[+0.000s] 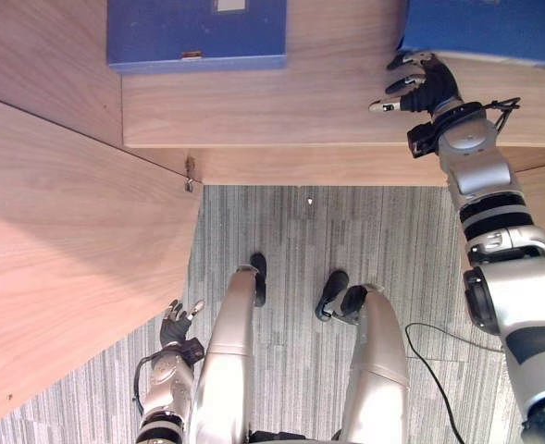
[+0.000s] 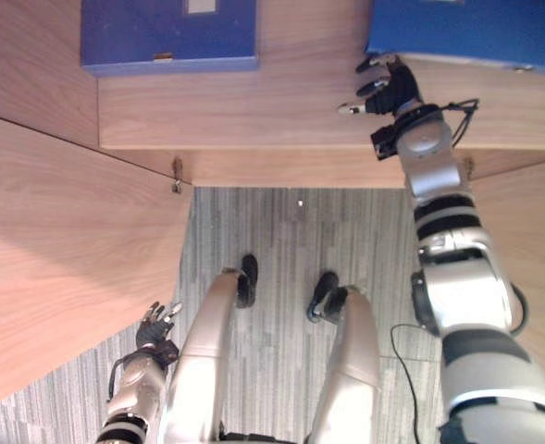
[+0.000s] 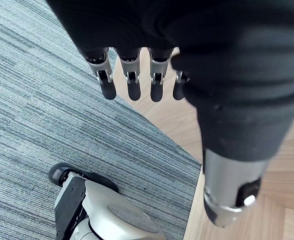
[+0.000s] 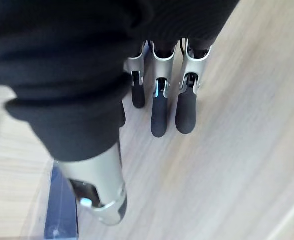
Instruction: Walk over to the cabinet, pick up the folder, carry it to the office cabinet, place the folder inside the office cabinet, then close the office cabinet door
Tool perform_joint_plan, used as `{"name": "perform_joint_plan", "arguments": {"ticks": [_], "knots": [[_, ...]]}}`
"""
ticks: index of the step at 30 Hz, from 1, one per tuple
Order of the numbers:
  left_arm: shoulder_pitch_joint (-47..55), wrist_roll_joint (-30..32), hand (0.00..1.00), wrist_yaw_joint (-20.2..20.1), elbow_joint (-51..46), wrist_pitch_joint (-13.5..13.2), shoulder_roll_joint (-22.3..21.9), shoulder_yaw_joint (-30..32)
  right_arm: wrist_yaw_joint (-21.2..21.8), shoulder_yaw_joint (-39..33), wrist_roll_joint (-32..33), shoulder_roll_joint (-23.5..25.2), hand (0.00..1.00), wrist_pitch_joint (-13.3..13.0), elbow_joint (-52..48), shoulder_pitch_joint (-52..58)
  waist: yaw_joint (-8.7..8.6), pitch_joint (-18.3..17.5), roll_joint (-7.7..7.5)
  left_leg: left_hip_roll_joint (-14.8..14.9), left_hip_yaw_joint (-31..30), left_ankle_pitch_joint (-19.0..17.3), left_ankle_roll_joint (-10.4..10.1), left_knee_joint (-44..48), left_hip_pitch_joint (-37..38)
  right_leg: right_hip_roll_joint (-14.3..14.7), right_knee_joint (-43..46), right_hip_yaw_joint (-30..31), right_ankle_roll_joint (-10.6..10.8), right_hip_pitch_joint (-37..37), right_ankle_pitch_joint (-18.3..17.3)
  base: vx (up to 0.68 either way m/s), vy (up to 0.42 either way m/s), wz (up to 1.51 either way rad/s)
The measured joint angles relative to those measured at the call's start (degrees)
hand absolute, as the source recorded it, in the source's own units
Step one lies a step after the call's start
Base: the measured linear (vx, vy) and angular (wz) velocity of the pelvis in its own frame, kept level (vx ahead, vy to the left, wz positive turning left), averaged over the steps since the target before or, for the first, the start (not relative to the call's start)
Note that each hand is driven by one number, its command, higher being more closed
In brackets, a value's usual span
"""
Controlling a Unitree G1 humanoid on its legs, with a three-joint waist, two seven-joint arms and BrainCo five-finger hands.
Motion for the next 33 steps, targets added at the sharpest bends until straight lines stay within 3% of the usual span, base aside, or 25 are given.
{"name": "perform_joint_plan", "arguments": {"ticks": [4, 7, 10, 13, 17, 19, 22, 26, 33], "knots": [[0.2, 0.0, 0.00, -0.3, -0.8, 0.0, 0.4, 0.0, 0.7, 4.3, -8.0, 0.1, 0.00, -0.5, -4.0, 2.1, -0.29, 0.0, -0.65, 1.2, 0.8, 0.7, 0.3, -2.4, 1.5, 1.5, -3.5, 0.3, -0.1, 1.1, 2.0, 0.01, 0.051, -0.19], [0.9, 0.2, 0.00, -0.6, -0.8, 0.1, 1.3, -0.4, 1.5, 9.3, -14.6, 2.6, 0.00, -0.5, -6.0, 5.8, -0.94, -0.4, -2.31, 2.0, 2.2, 2.1, 0.3, -8.1, 6.7, 2.7, -10.0, 0.0, -0.7, 6.1, 4.8, 0.06, 0.041, -0.22], [2.1, 0.9, 0.00, -1.0, -0.7, 0.2, 1.8, -1.5, 3.1, 14.4, -21.3, 7.0, 0.00, -0.4, -6.5, 11.5, -1.62, -1.5, -4.21, 3.3, 3.8, 3.9, 0.3, -15.2, 13.9, 4.4, -18.7, -0.6, -0.7, 13.4, 8.1, 0.10, 0.048, -0.22], [3.4, 1.2, 0.00, -1.7, -0.5, 0.7, 2.1, -2.9, 4.6, 18.6, -29.1, 12.7, 0.00, 1.5, -5.5, 18.2, -1.50, -2.9, -6.21, 3.9, 5.2, 5.1, 0.2, -21.7, 22.1, 5.7, -26.9, -1.1, -0.5, 21.8, 10.5, 0.09, 0.031, -0.13], [3.6, 2.1, 0.00, -2.2, 2.6, 1.3, 1.8, -3.2, 8.5, 20.2, -33.2, 19.9, 0.00, 3.0, -0.3, 29.2, -1.03, -4.3, -6.93, 4.2, 6.8, 6.3, 0.0, -28.6, 31.7, 6.9, -35.5, -2.2, 0.1, 32.1, 12.9, 0.17, 0.042, -0.05], [4.0, 3.3, 0.00, -2.2, 5.2, 1.6, 1.8, -3.2, 8.9, 20.2, -32.9, 24.4, 0.00, 3.4, 1.7, 35.6, -1.07, -6.8, -8.02, 4.2, 8.9, 7.6, -0.4, -33.2, 36.8, 7.4, -40.1, -2.2, 0.4, 36.6, 14.3, 0.21, 0.028, -0.18], [3.9, 5.6, 0.00, -2.7, 9.2, 1.6, 1.6, -4.4, 8.2, 17.8, -28.3, 28.6, 0.00, 3.3, 7.2, 41.8, -1.60, -9.9, -8.18, 3.4, 10.1, 9.4, -1.0, -40.2, 44.6, 8.1, -46.6, -2.1, 0.9, 43.5, 16.4, 0.16, 0.002, -0.12], [4.8, 10.7, 0.00, -3.7, 12.9, 1.6, 1.0, -6.3, 3.5, 4.2, -17.0, 31.7, 0.00, 3.3, 13.6, 49.4, -3.21, -14.6, -8.11, 2.5, 12.8, 12.4, -1.2, -49.7, 53.1, 9.4, -55.3, -0.4, 1.6, 50.4, 20.5, 0.08, 0.011, -0.24], [5.1, 16.9, 0.00, -3.9, 20.1, 1.6, 1.2, -10.6, -5.0, -17.0, 2.3, 32.4, 0.00, 1.7, 16.4, 62.5, -6.26, -20.0, -7.14, 0.0, 14.7, 16.4, -0.3, -59.5, 61.3, 9.1, -61.7, 1.6, 2.2, 56.0, 23.3, 0.01, 0.035, -0.14]]}}
